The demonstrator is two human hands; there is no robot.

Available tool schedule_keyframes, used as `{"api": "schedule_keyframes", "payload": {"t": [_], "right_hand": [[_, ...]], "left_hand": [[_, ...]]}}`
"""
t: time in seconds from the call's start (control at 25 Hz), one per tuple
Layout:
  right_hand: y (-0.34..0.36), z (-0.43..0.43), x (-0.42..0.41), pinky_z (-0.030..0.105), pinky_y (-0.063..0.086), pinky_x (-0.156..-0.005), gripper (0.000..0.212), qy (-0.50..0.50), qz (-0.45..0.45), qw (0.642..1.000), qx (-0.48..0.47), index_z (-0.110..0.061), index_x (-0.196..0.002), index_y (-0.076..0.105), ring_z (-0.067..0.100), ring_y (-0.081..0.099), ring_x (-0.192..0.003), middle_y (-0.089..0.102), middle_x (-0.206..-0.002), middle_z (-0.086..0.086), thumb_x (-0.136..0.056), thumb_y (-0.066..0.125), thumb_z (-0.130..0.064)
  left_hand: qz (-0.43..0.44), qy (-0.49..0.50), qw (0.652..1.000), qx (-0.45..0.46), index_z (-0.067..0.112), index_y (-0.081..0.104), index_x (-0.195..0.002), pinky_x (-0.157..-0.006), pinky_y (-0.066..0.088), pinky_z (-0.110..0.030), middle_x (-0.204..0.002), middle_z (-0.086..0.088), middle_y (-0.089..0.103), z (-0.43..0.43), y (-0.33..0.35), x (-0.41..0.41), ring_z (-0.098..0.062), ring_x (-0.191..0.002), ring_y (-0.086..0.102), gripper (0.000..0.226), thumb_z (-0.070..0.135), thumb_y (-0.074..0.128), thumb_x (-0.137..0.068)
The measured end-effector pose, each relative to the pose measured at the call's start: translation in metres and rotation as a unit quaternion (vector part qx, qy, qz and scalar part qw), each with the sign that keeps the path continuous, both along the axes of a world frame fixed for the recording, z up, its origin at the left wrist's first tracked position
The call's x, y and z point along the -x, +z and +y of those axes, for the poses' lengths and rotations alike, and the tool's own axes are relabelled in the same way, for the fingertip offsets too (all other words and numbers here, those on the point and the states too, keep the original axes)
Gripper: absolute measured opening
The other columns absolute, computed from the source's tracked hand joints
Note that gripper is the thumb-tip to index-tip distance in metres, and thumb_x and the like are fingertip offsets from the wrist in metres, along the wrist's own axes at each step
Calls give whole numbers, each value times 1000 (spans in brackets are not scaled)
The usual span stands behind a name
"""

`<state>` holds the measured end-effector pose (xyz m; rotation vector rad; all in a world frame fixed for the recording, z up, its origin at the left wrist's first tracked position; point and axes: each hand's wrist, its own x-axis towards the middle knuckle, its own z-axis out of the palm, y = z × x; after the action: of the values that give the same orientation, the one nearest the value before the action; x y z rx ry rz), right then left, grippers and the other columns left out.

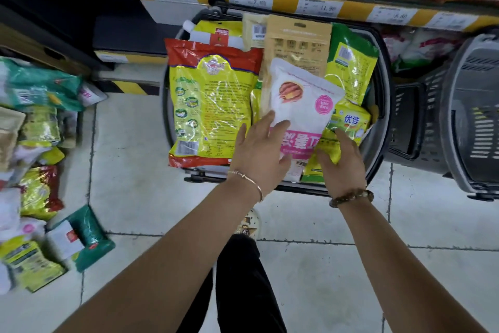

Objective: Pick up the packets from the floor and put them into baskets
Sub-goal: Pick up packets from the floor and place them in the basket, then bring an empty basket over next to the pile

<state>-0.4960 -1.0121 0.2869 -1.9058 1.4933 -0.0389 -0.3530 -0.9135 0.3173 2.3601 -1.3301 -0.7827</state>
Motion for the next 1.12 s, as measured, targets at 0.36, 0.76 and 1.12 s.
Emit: {"api": "schedule_keyframes", "payload": {"t": [0.36,0.76,1.12], "right_hand": [[152,70,7,29,38,-87,43,9,-88,994,59,-10,-133,47,27,50,-119,49,-135,11,-91,56,-14],[348,153,97,16,34,-85,50,-55,-138,979,136,-13,-132,50,21,54,-113,56,-127,5,-84,66,-14],[410,167,306,22,35,-90,53,-191,-133,965,124,-22,-135,45,11,49,-117,49,-124,-13,-86,64,-25]], "left_hand": [[77,77,993,54,12,49,-133,-109,30,-43,-144,-12,40,89,134,-29,-27,-133,38,54,18,67,-82],[121,-60,984,120,14,46,-133,-96,29,-15,-134,-6,47,130,326,29,-20,-124,44,55,17,67,-82],[124,-207,964,115,13,45,-134,-98,30,-19,-136,-5,46,67,387,190,-19,-125,44,57,17,68,-82]]}}
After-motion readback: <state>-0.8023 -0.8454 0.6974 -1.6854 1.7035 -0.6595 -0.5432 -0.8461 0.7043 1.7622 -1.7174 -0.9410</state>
